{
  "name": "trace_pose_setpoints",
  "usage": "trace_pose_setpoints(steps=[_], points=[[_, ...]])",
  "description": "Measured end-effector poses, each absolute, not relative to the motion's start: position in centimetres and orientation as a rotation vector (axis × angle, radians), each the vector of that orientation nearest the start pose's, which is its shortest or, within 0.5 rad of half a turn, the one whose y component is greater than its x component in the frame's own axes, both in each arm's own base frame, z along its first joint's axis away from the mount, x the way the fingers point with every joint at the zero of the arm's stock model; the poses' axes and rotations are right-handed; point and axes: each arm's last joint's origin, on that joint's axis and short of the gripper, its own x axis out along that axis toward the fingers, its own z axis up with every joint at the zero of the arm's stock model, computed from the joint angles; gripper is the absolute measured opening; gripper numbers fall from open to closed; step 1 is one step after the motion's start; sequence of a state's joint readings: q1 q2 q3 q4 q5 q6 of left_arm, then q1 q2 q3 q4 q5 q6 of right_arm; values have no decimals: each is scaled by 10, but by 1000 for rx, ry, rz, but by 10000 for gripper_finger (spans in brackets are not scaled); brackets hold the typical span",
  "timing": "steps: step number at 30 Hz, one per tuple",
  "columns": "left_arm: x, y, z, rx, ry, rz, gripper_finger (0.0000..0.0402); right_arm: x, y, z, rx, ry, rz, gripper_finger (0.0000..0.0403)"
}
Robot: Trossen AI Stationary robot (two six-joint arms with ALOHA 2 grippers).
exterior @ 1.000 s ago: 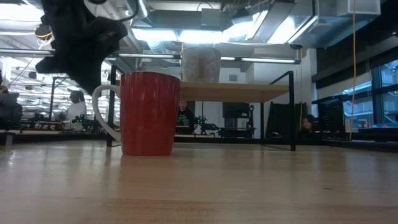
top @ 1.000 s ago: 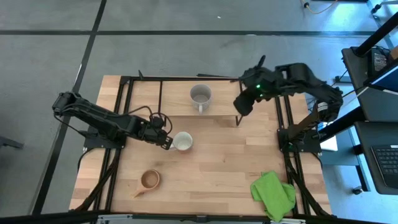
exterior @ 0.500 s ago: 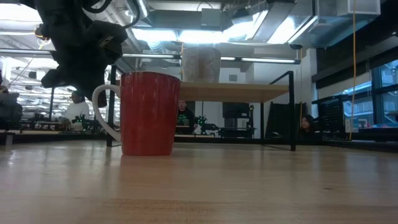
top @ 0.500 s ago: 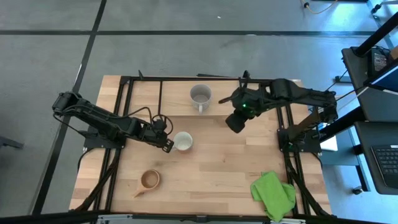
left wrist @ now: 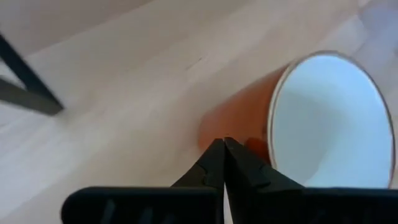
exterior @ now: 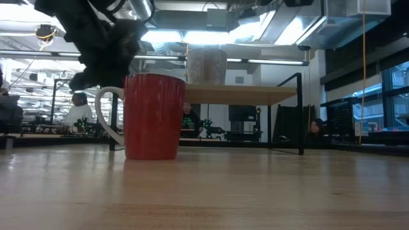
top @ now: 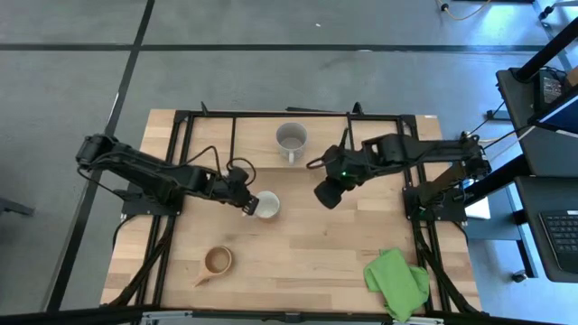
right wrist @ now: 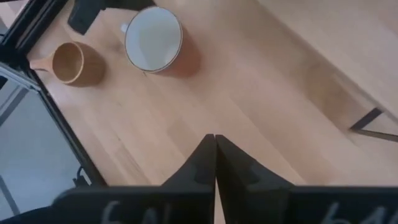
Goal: Stack small to large cups/mugs on shelf
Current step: Put the red mug on the shelf
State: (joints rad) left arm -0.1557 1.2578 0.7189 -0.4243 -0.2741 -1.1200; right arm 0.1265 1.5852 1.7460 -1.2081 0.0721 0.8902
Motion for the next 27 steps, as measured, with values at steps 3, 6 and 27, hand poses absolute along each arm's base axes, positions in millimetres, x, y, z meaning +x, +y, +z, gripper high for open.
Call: trace_pose_setpoints(steps=[3, 6, 27], points=[[236, -26, 199, -829, 775, 604, 0, 304, 40, 377, 722, 994, -404, 9], [243, -28, 191, -835, 816, 568, 0, 304, 42, 374, 725, 1000, -405, 4], [282, -37, 171, -937, 719, 379, 0, 304, 46, 374, 743, 1004, -401, 17]])
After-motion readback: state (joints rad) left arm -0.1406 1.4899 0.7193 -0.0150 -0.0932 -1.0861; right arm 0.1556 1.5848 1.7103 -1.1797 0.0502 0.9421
